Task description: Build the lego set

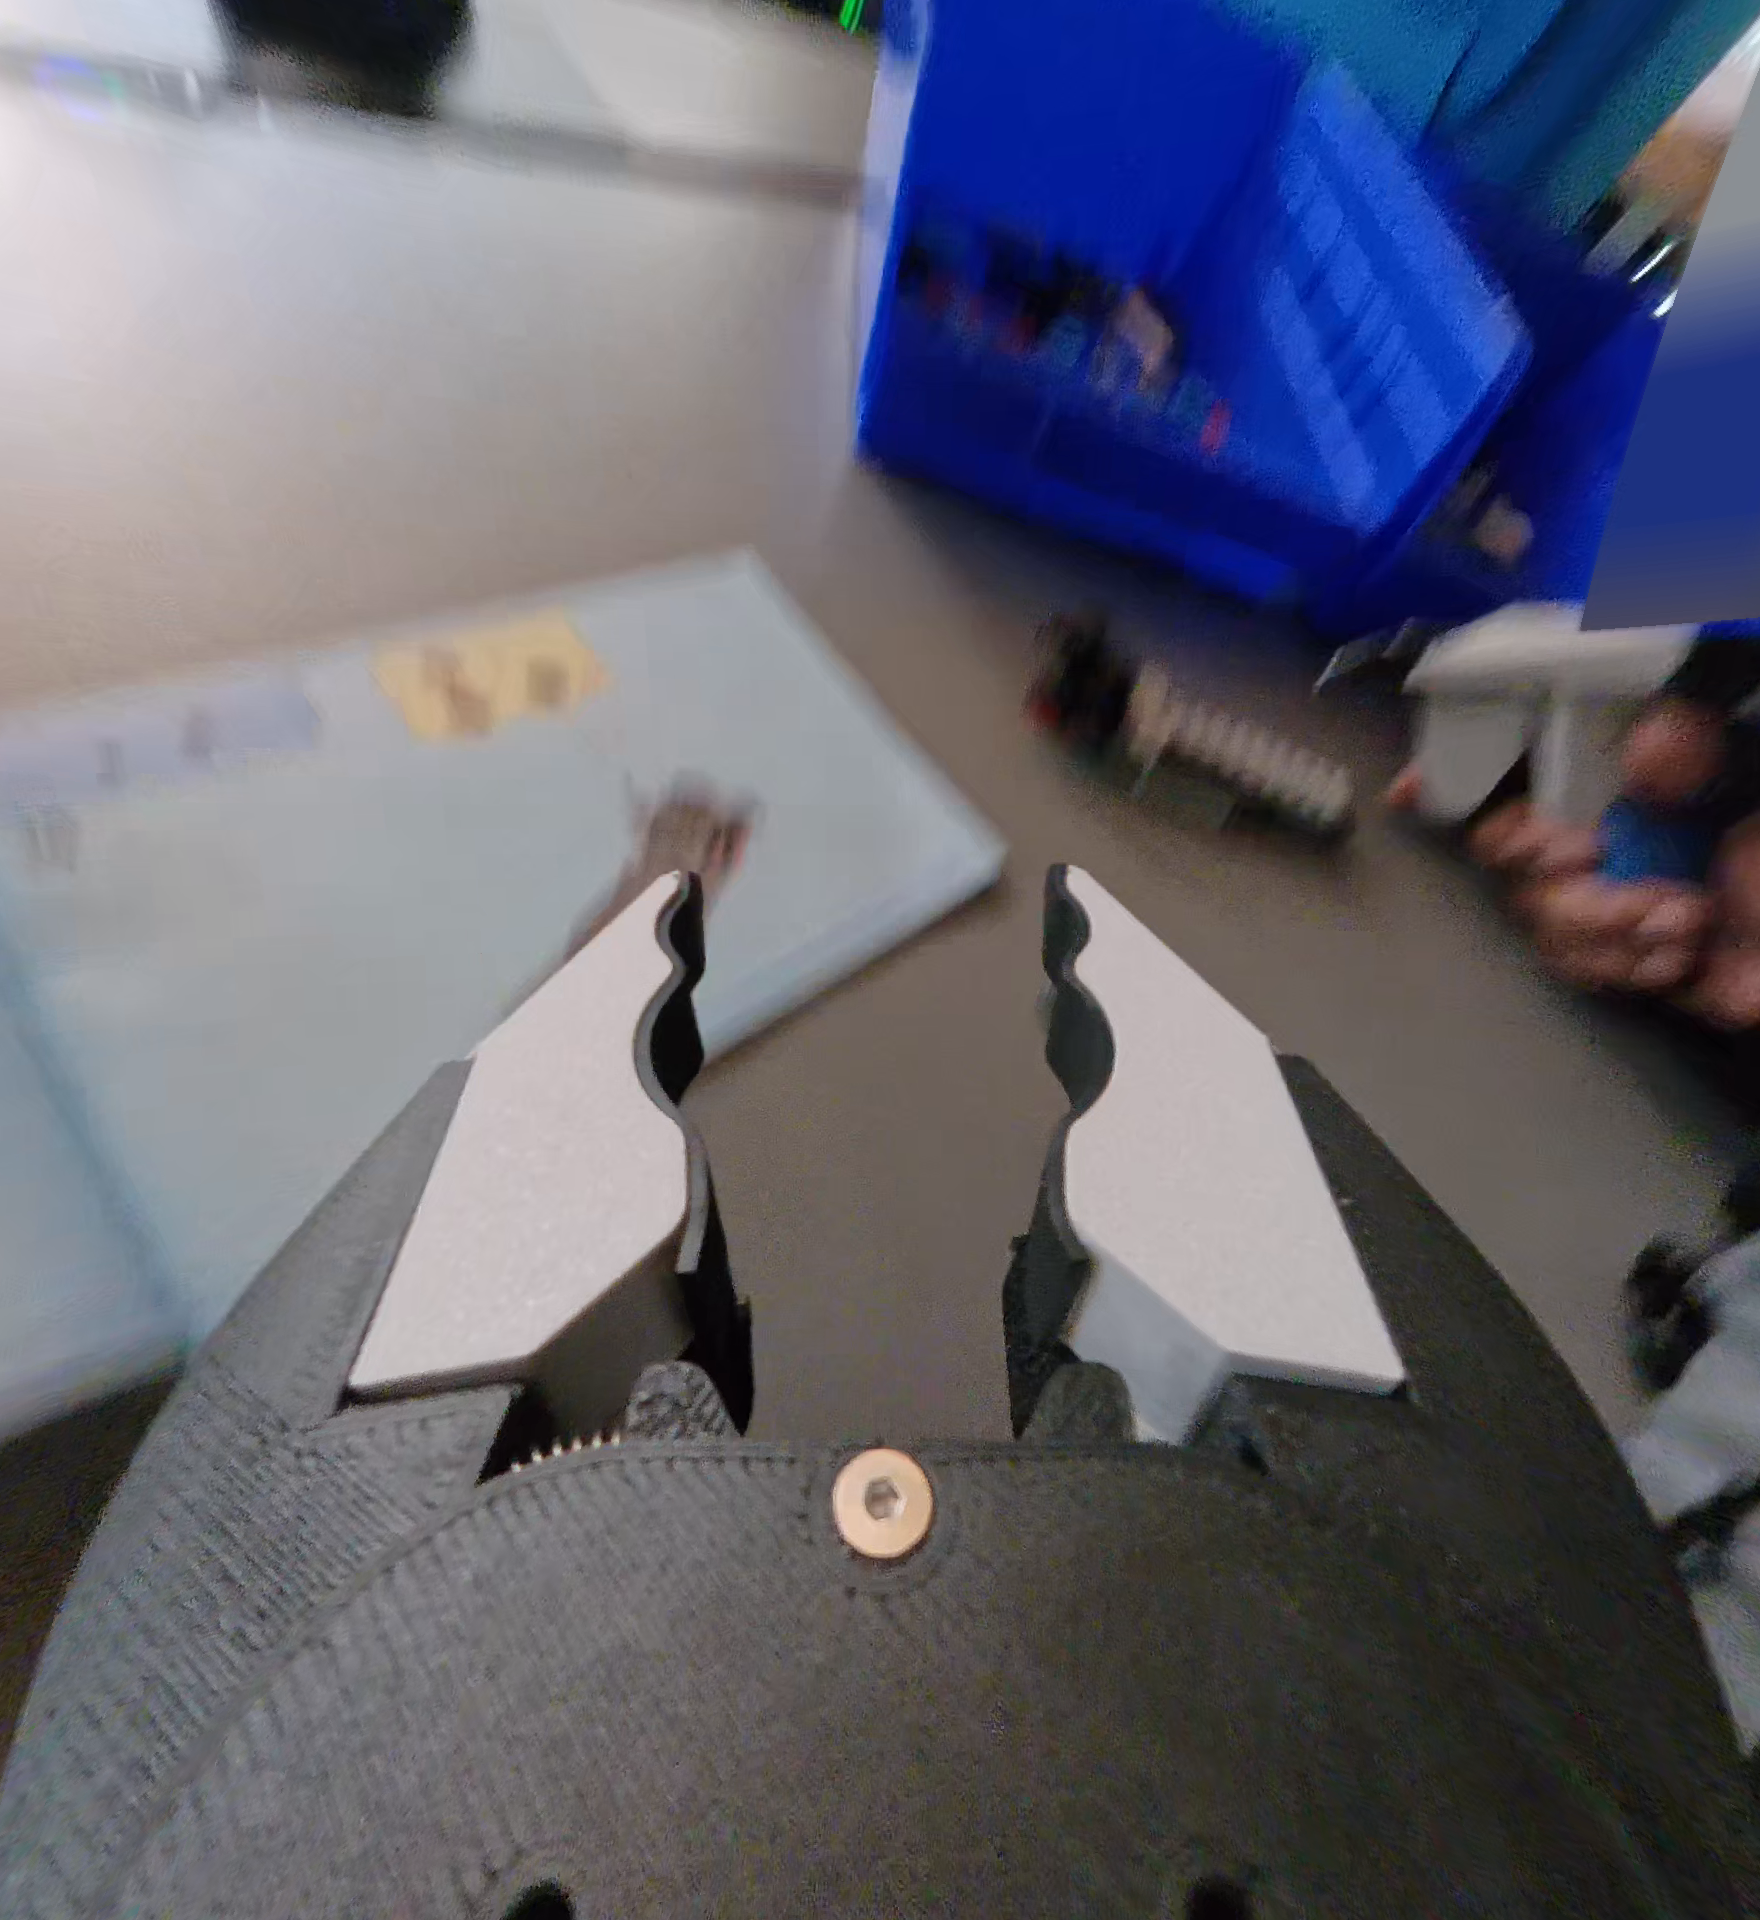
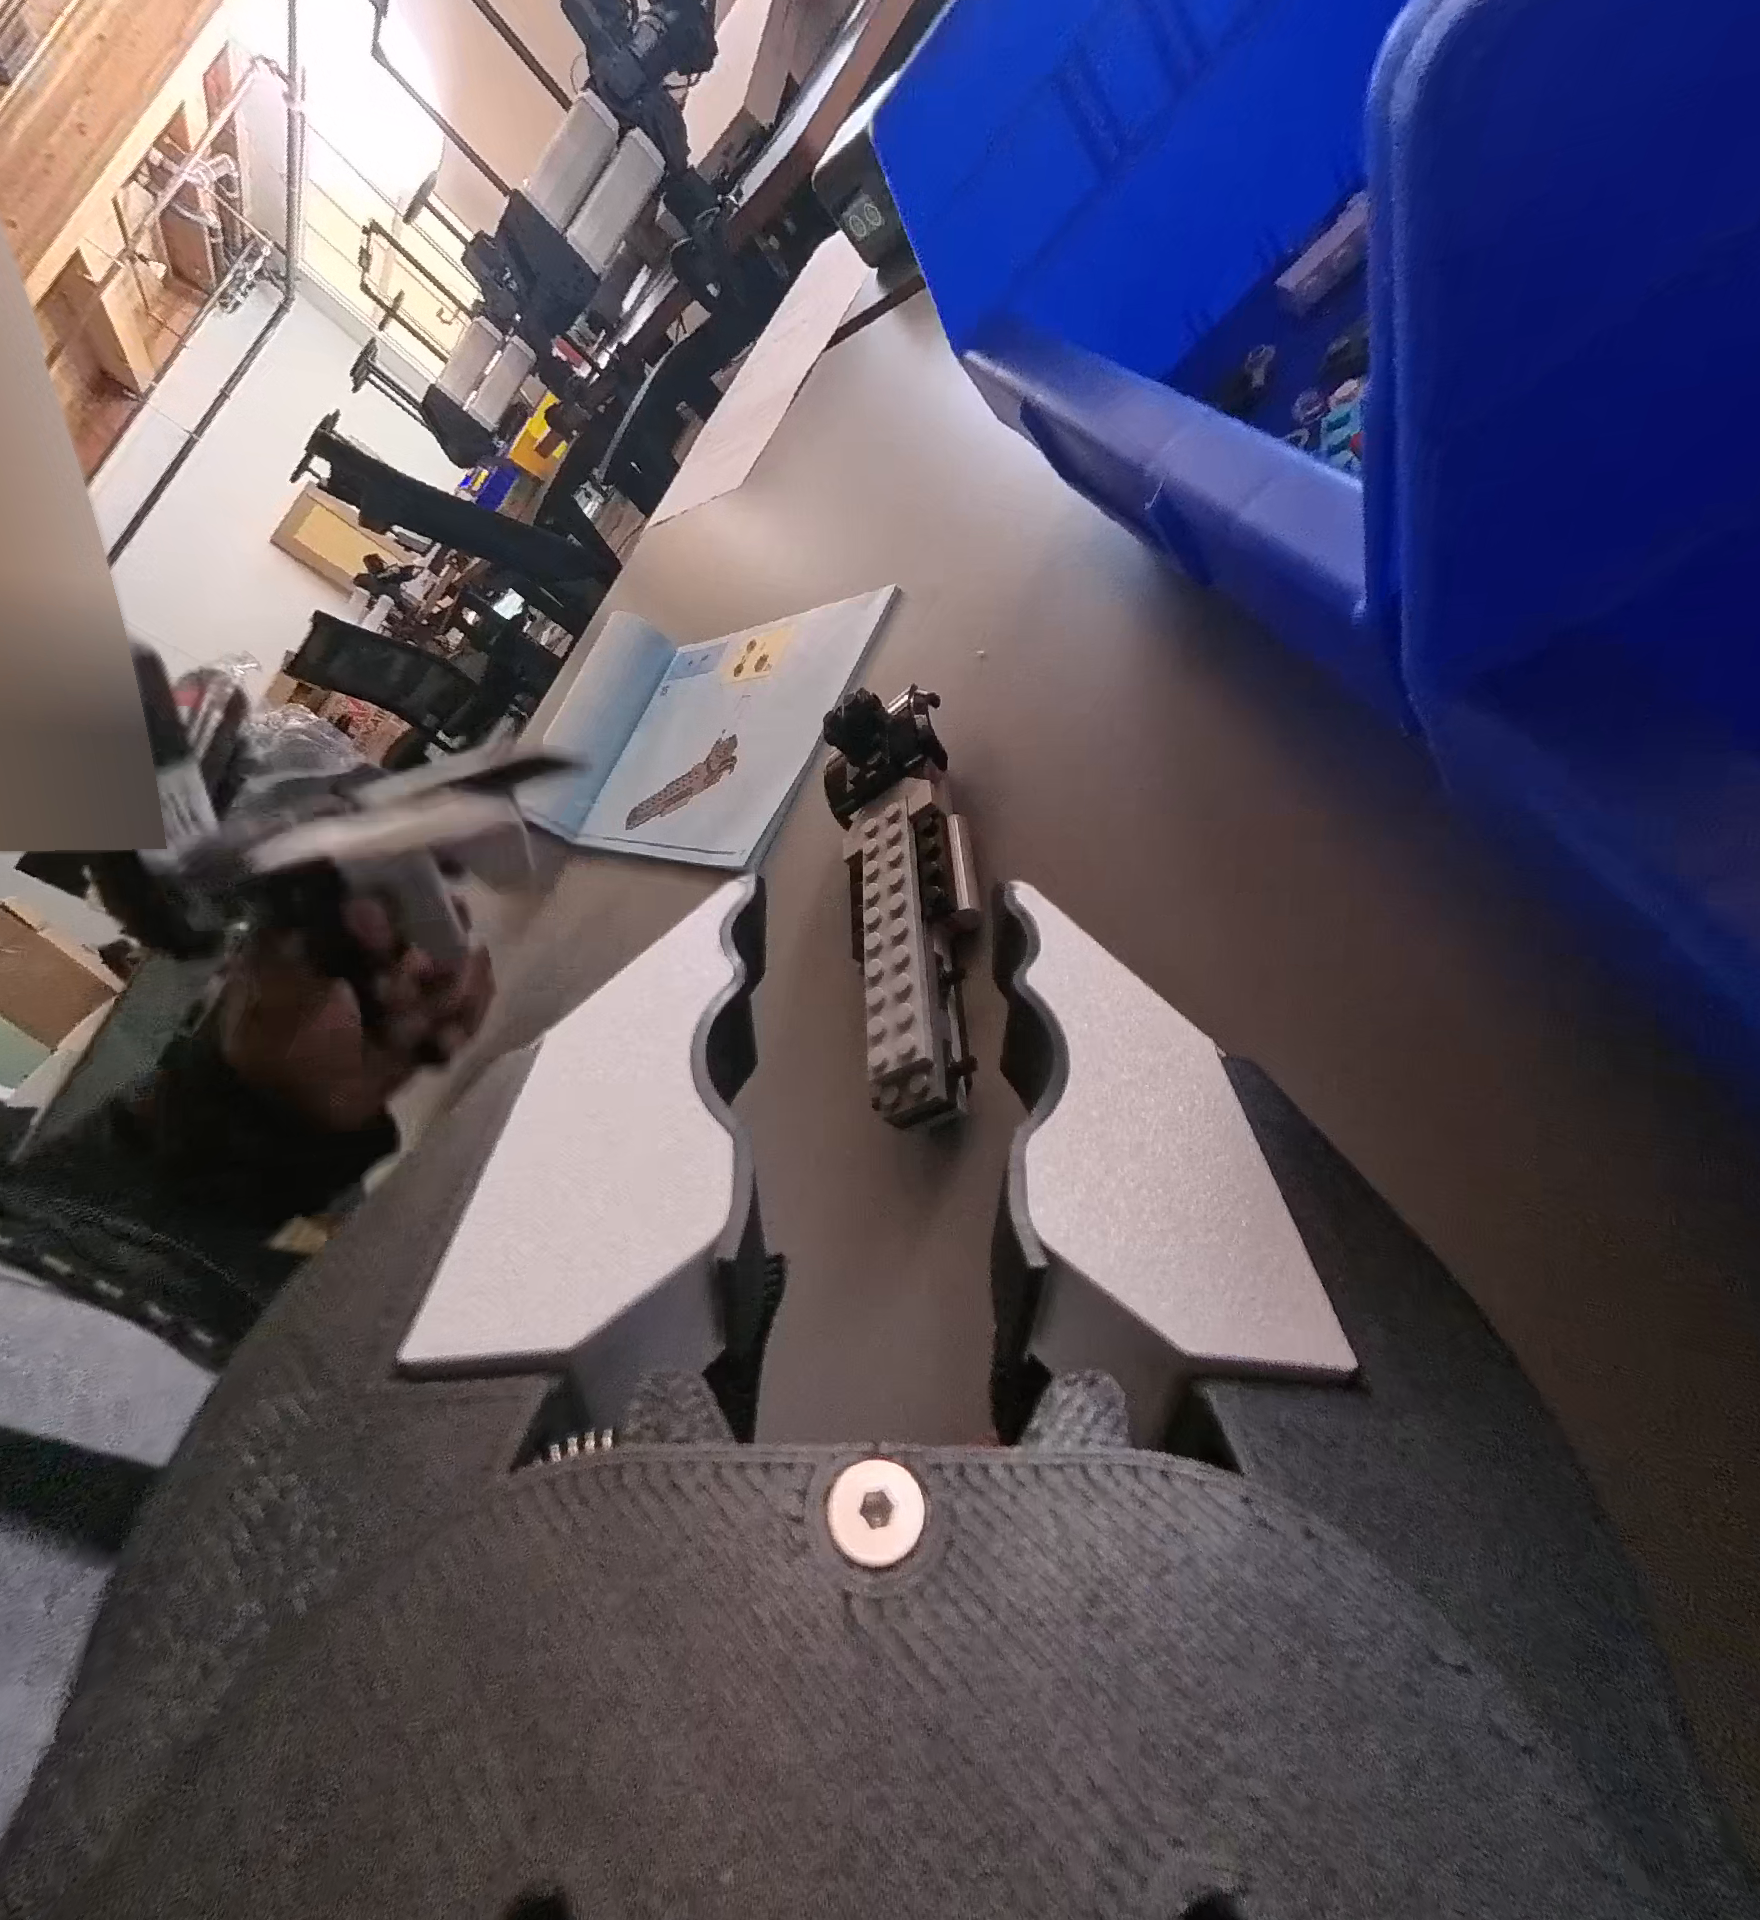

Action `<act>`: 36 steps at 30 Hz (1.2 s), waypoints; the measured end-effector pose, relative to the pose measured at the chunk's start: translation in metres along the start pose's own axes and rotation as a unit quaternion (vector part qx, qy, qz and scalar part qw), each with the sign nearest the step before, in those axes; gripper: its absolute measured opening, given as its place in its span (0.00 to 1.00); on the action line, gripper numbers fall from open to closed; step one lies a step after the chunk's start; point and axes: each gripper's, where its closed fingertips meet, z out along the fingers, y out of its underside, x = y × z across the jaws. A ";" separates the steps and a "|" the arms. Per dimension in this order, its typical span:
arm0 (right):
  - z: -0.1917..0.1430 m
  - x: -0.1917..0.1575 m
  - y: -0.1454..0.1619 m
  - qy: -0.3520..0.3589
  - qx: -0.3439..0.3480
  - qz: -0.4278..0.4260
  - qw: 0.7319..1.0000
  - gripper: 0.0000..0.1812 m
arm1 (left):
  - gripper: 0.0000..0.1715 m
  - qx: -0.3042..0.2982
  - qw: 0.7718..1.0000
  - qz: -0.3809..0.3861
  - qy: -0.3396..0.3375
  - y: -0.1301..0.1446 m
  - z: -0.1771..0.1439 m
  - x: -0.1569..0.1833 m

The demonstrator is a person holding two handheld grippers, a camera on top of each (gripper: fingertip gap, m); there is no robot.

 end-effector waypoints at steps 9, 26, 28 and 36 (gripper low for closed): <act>-0.003 -0.003 0.000 -0.010 0.004 -0.003 1.000 0.25 | 0.29 -0.248 0.898 0.335 0.141 -0.165 0.201 0.098; -0.006 -0.005 0.000 -0.035 0.002 0.019 0.999 0.25 | 0.13 -0.480 0.668 0.552 0.135 -0.098 0.310 0.045; -0.007 -0.005 -0.001 -0.035 0.005 0.019 0.999 0.25 | 0.11 -0.490 0.662 0.552 0.132 -0.096 0.311 0.043; -0.007 -0.005 -0.001 -0.031 0.006 0.014 0.999 0.26 | 0.07 -0.512 0.642 0.558 0.119 -0.088 0.312 0.038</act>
